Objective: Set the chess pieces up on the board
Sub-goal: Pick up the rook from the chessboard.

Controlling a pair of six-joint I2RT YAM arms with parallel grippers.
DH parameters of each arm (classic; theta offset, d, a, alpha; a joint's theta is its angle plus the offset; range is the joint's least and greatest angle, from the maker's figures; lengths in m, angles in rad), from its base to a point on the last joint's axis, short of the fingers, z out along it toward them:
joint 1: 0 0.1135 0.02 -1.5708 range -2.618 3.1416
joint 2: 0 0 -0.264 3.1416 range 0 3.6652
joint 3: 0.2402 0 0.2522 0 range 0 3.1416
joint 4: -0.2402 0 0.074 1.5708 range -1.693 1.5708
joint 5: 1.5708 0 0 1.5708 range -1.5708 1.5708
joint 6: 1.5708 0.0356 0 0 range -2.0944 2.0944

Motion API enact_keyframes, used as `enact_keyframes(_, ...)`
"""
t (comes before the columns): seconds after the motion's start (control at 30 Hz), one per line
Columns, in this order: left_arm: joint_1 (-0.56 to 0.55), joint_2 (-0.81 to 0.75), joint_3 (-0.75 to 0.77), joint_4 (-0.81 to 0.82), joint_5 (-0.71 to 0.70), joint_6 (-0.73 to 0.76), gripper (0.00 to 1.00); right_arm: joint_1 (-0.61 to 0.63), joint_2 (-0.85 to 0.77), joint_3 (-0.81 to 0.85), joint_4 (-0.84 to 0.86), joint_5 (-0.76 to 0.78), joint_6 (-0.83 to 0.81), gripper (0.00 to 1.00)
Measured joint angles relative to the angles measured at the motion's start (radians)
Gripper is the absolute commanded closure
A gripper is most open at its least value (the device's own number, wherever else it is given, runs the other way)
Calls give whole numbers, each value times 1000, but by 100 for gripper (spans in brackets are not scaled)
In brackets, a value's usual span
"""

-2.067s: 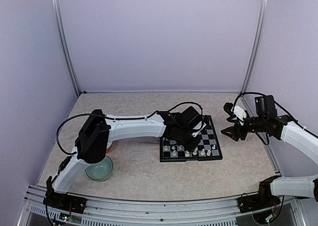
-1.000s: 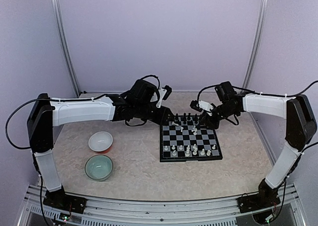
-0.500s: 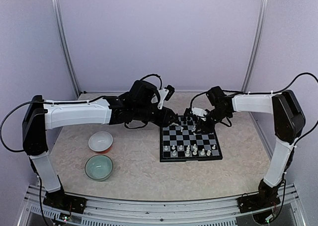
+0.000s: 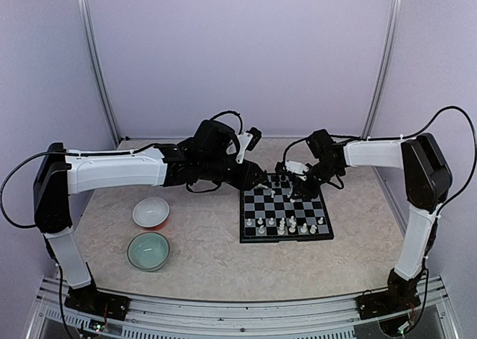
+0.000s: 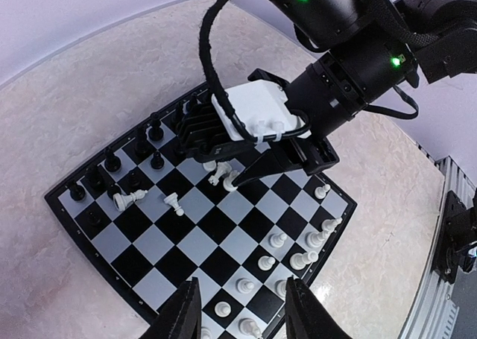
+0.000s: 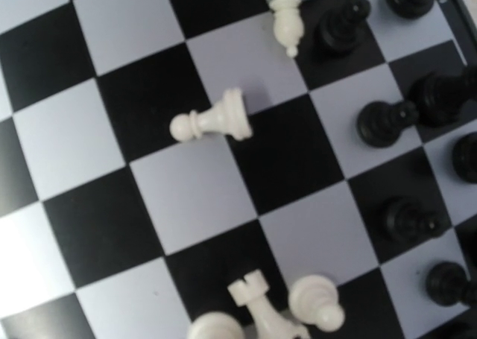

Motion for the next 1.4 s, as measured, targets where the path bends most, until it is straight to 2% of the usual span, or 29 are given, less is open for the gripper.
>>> enact_keyframes(0.27,0,0,2,-1,8,0,61,1,3,0,-9,0,0,78)
enact_keyframes(0.63,0,0,3,-1,18,3,61,18,3,0,-23,-3,-1,95)
enact_keyframes(1.03,6,0,3,-3,8,3,61,59,-66,-17,-75,-8,-1,97)
enact_keyframes(1.4,103,-98,-28,23,-83,-47,60,243,-197,-31,-126,-7,-3,97)
